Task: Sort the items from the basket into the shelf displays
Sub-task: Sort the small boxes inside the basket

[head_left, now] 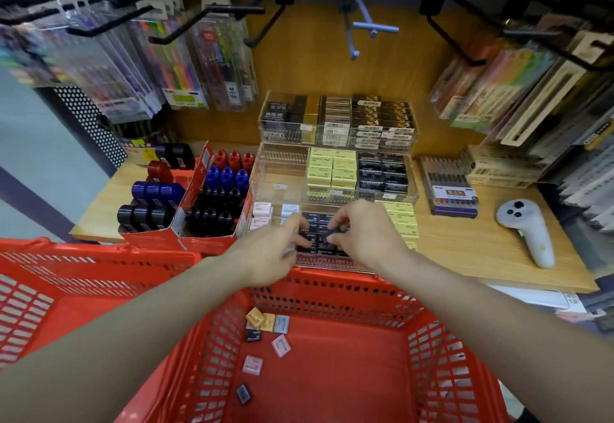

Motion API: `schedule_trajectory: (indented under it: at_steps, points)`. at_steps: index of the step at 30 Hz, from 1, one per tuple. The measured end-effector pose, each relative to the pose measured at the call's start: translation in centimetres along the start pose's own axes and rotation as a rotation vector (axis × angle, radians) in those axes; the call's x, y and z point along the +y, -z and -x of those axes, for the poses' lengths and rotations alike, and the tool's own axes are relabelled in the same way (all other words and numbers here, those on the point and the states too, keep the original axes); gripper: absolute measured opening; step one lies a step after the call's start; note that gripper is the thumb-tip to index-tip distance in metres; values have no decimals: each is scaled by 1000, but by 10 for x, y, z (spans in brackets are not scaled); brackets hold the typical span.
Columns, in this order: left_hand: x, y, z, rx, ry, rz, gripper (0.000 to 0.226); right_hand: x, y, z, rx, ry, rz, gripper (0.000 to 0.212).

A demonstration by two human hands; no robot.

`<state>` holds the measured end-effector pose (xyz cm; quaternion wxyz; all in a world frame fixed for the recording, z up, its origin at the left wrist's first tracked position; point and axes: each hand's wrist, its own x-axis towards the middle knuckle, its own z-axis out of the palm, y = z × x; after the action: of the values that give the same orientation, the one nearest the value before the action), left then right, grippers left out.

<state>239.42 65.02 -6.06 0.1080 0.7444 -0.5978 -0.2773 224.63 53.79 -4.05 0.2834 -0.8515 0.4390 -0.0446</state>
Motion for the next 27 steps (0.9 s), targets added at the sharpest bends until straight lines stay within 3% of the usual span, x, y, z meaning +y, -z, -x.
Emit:
schedule_trajectory:
  at_steps: [7,16,21,27]
  points:
    - [-4,-3,5,-42,-65,-288,51,-7,-25,-7,-8,-89,95,5]
    - [-7,-4,3,-21,-93,-173,54,-17,-24,-2,-34,-22,435,22]
    - [-8,-7,3,29,-107,-165,50,-24,-23,1,-37,9,493,25]
    - [3,-13,-7,60,-214,-330,52,-25,-4,11,-82,90,459,31]
